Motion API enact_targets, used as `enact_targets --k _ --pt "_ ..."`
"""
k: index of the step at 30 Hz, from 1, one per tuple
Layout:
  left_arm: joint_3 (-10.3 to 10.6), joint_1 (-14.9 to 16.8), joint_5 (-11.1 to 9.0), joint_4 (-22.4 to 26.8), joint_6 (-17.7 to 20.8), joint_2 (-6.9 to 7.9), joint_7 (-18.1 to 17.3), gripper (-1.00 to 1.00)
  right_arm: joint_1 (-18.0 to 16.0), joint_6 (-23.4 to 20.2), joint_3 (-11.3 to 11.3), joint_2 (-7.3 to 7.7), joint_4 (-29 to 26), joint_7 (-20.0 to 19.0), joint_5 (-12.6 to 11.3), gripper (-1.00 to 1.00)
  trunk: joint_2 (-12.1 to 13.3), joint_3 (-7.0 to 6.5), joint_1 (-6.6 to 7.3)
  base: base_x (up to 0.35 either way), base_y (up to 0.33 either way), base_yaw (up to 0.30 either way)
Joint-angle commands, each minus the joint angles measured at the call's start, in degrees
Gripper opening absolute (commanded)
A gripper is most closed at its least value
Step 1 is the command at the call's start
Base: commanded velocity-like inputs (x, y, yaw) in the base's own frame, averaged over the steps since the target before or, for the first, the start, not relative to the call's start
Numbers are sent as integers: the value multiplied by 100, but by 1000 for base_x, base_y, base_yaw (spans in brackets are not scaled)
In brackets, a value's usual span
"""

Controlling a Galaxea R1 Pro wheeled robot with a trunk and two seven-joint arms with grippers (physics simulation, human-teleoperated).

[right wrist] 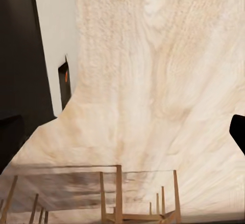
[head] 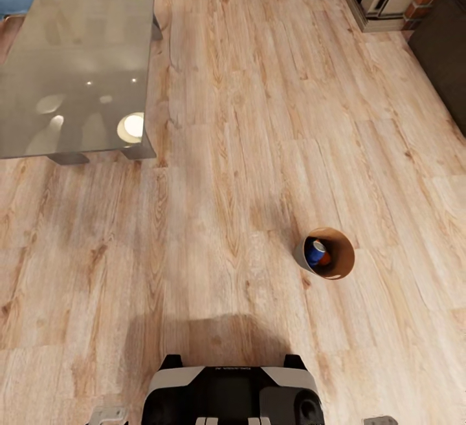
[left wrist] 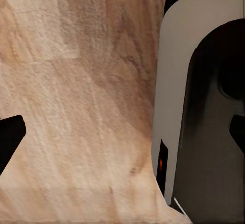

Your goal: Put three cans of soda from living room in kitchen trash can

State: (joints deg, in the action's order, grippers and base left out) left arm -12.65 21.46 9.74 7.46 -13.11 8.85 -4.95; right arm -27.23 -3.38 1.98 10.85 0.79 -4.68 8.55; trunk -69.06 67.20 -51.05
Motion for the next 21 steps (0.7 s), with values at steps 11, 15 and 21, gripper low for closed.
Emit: enact_targets --k 11,15,21 --pt "-21 -1 -22 -555 135 22 -5 100 30 60 46 79 94 -329 -243 100 443 -198 242 0 0 0" --pt "-24 -1 -26 -590 280 26 -6 100 32 71 50 74 117 -341 -253 100 603 -270 330 0 0 0" --pt "-26 -1 -46 -609 395 36 -6 100 33 303 74 -7 130 -342 -264 100 844 -378 462 0 0 0"
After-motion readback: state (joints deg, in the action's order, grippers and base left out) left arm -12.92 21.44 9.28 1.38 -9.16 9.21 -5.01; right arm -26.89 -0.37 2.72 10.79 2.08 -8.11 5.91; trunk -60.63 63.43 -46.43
